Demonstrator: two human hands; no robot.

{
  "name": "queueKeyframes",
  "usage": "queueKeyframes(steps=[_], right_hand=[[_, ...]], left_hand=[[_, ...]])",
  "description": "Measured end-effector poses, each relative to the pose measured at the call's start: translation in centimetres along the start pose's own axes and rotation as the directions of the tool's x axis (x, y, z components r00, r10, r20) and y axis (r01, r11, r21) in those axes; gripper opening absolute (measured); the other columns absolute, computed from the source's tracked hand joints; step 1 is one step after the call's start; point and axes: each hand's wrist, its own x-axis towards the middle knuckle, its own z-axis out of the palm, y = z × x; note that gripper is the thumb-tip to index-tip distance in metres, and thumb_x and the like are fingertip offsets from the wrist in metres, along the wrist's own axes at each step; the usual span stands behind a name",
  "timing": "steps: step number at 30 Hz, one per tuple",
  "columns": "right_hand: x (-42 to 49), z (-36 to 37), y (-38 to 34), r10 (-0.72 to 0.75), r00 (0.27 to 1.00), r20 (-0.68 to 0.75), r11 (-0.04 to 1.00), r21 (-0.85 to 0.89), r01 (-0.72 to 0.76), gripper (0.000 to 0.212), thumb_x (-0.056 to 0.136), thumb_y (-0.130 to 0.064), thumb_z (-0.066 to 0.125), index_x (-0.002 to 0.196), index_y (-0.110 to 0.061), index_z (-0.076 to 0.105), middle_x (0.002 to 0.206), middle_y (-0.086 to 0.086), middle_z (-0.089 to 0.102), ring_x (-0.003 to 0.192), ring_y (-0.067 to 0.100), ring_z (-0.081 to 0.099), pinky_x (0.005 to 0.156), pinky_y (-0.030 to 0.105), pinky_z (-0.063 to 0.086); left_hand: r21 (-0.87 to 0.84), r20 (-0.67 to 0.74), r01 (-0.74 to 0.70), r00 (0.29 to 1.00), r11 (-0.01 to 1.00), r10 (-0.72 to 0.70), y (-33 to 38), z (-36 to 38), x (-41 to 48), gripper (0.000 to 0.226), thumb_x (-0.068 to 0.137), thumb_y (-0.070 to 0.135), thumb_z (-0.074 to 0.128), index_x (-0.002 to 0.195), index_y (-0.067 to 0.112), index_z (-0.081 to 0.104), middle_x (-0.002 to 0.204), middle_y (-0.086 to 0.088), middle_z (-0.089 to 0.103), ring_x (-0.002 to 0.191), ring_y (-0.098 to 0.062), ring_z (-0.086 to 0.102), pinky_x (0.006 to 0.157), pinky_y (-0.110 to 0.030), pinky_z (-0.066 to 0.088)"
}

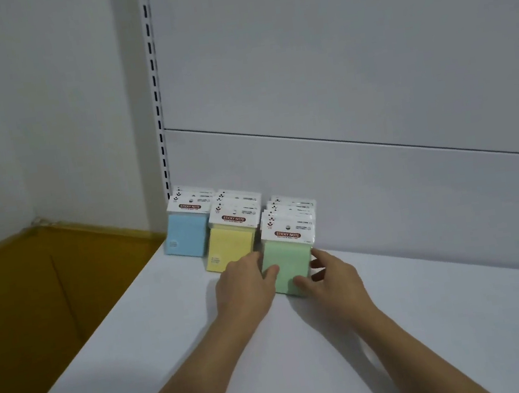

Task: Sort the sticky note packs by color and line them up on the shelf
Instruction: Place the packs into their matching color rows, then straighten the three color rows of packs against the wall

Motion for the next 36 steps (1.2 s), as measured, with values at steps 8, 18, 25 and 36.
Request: queueKeyframes(steps=[8,18,25,36], right_hand=[[-0.2,1.3,-0.3,0.066,0.997,-0.043,0.996,-0.052,-0.068,0.038,0.081,-0.033,0.062,0.118,-0.027,0.058,0.104,-0.001,0.066,0.092,0.018,0.060,0.076,0.031,0.049],[0.0,1.5,-0.5,0.083,0.995,-0.056,0.990,-0.108,-0.089,0.037,0.082,-0.032,0.062,0.119,-0.033,0.059,0.098,-0.008,0.069,0.077,0.010,0.053,0.065,0.025,0.037],[-0.2,0.1,-1.4,0.173,0.983,-0.068,0.961,-0.205,-0.184,0.078,0.078,-0.047,0.070,0.142,-0.018,0.036,0.139,0.005,0.050,0.124,0.022,0.048,0.094,0.032,0.040],[-3.1,-6.3,-3.3,-0.050,0.987,-0.154,0.943,-0.333,-0.004,0.087,0.080,-0.053,0.064,0.150,-0.027,0.019,0.153,-0.001,0.030,0.137,0.020,0.032,0.108,0.035,0.028]], left_hand=[[-0.109,0.103,-0.009,0.994,0.994,0.020,0.2,-0.3,0.0,0.031,0.083,0.037,0.063,0.110,0.024,0.065,0.099,0.003,0.072,0.090,-0.020,0.065,0.076,-0.035,0.054],[-0.182,0.103,-0.050,0.992,0.982,0.070,-0.3,0.2,0.4,0.027,0.085,0.033,0.064,0.107,0.019,0.068,0.096,-0.001,0.073,0.087,-0.021,0.065,0.074,-0.033,0.053],[-0.055,0.005,-0.093,0.996,0.994,0.093,-0.4,-1.4,0.2,0.041,0.084,0.034,0.066,0.119,0.016,0.055,0.111,-0.005,0.066,0.105,-0.026,0.059,0.081,-0.037,0.050],[0.166,0.001,-0.371,0.927,0.914,0.376,3.4,-5.4,-0.3,0.054,0.083,0.049,0.062,0.130,0.025,0.050,0.124,0.000,0.059,0.118,-0.021,0.046,0.095,-0.035,0.034]])
